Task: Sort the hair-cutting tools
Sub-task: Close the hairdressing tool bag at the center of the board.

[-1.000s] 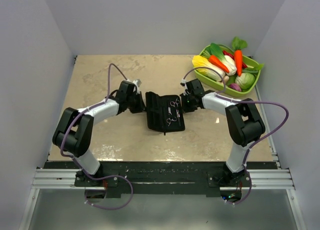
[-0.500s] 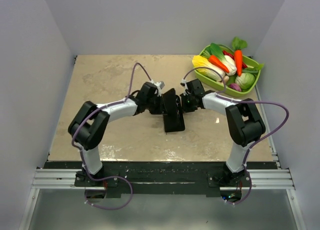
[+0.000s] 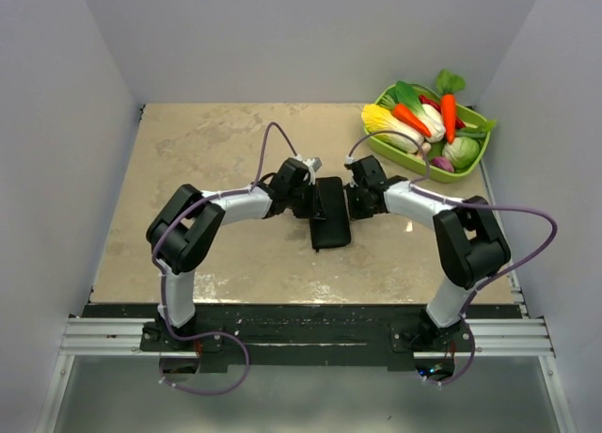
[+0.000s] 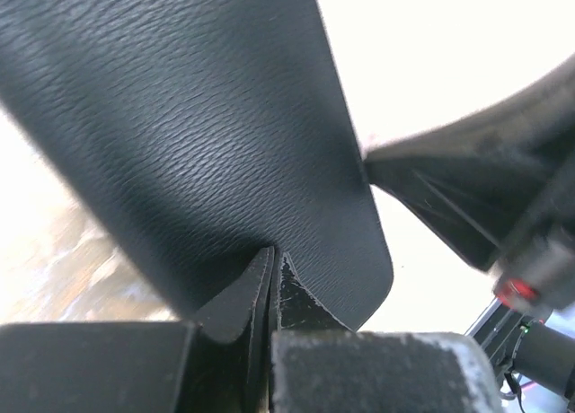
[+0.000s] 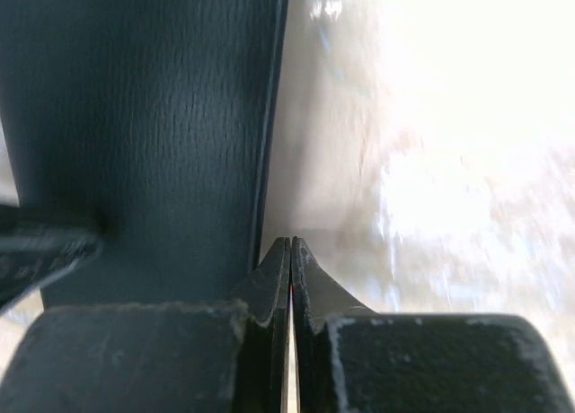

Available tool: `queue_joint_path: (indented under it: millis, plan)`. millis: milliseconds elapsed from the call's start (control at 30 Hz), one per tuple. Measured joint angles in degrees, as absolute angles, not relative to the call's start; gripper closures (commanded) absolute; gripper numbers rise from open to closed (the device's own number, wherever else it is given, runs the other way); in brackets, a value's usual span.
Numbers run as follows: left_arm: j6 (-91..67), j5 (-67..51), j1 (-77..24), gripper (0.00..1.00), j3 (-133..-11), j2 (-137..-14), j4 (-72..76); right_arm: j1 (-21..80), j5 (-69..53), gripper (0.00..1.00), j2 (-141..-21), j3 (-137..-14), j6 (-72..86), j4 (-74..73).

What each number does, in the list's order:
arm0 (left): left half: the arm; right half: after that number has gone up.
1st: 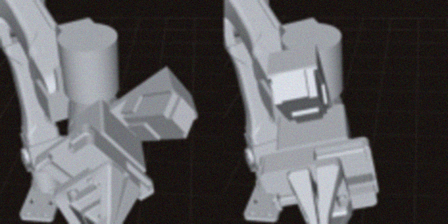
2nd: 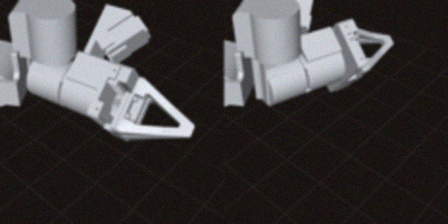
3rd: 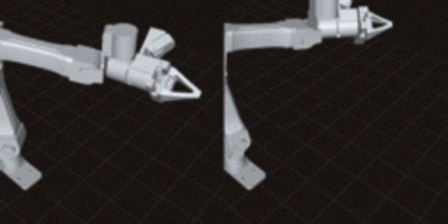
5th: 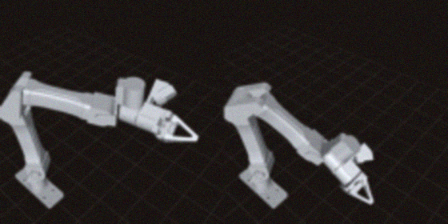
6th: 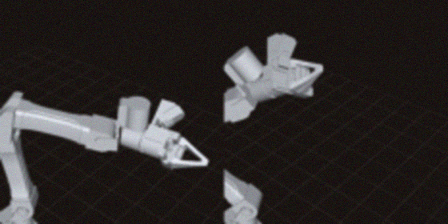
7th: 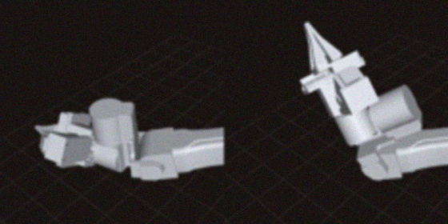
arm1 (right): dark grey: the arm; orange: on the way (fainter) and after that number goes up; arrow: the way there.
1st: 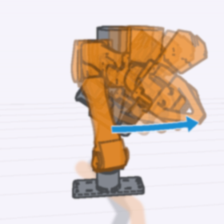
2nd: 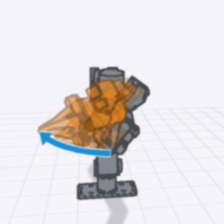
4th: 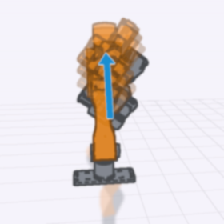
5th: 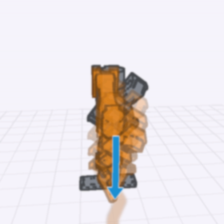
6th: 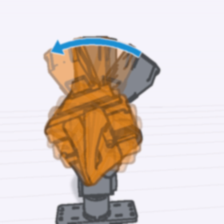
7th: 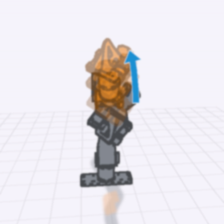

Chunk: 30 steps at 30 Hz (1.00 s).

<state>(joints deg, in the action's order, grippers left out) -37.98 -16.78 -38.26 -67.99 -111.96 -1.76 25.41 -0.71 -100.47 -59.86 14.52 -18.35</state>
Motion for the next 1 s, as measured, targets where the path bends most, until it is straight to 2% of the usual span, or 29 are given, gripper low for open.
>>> queue_joint_path:
  millis: [267, 300, 400, 567, 1000]
  plan:
    - [-38.0, -16.3, -39.2, 1.0, -68.0, -112.4, 0.3, 26.3, 3.5, 0.91, -91.6, -66.1, 13.6, -27.2]
    - [-38.0, -16.3, -39.2, 1.0, -68.0, -112.4, 0.3, 26.3, 3.3, 0.86, -90.9, -67.6, 13.5, -27.5]
    - [-38.0, -16.3, -39.2, 1.0, -68.0, -112.4, 0.3, 26.3, 2.7, 0.8, -90.7, -70.1, 13.4, -27.2]
    - [-37.9, -15.8, -39.3, 1.0, -68.0, -112.3, 0.1, 26.6, 2.0, 0.64, -92.4, -70.0, 13.3, -27.6]
    - [-37.9, -14.2, -39.7, 1.0, -67.6, -111.6, -0.1, 26.7, 1.5, 0.68, -96.9, -65.9, 13.3, -26.5]
